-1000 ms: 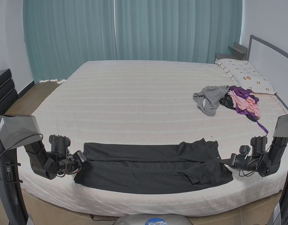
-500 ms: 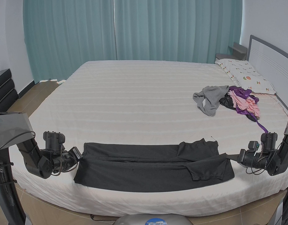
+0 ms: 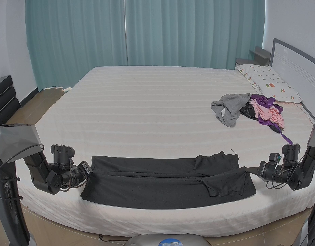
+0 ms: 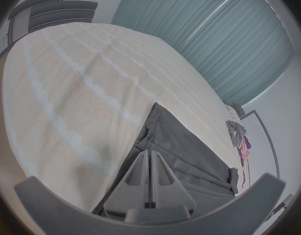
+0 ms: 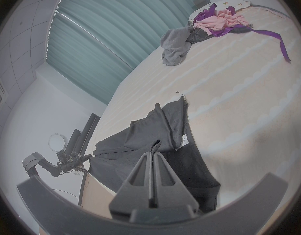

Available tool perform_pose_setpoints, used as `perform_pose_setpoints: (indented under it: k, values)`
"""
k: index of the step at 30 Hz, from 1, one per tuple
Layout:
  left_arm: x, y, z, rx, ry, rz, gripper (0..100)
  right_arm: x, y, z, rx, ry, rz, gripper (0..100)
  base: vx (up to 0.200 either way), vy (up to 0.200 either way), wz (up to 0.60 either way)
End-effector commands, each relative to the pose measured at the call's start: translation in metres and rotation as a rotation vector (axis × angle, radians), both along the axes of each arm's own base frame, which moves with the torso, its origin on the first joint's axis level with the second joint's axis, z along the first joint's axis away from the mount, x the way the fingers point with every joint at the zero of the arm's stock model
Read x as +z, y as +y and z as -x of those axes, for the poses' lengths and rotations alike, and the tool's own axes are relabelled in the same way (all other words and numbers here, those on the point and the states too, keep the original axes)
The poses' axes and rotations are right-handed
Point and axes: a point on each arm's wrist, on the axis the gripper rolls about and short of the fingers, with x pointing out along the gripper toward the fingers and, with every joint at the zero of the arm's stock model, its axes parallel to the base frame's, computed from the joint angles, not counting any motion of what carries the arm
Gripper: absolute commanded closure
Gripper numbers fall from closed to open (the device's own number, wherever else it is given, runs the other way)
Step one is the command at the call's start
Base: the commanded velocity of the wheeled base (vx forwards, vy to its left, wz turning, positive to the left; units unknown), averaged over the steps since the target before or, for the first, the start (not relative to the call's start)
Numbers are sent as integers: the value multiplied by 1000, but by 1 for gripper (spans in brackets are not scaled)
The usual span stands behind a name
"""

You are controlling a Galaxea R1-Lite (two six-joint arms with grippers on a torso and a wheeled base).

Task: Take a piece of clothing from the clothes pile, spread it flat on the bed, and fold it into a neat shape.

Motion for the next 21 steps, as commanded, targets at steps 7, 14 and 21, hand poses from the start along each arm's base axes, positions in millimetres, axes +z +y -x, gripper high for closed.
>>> perform_pose_setpoints:
  k: [7, 14, 21]
  values:
    - [-17, -2, -8, -5, 29, -3, 100, -27, 2, -10, 6, 56, 6, 100, 0, 0, 0]
    - [-18, -2, -7, -8, 32, -4, 100, -37, 6, -14, -5, 78, 28, 100, 0, 0, 0]
    - [-18, -3, -8, -8, 32, -4, 0, -40, 5, -17, -13, 80, 36, 100, 0, 0, 0]
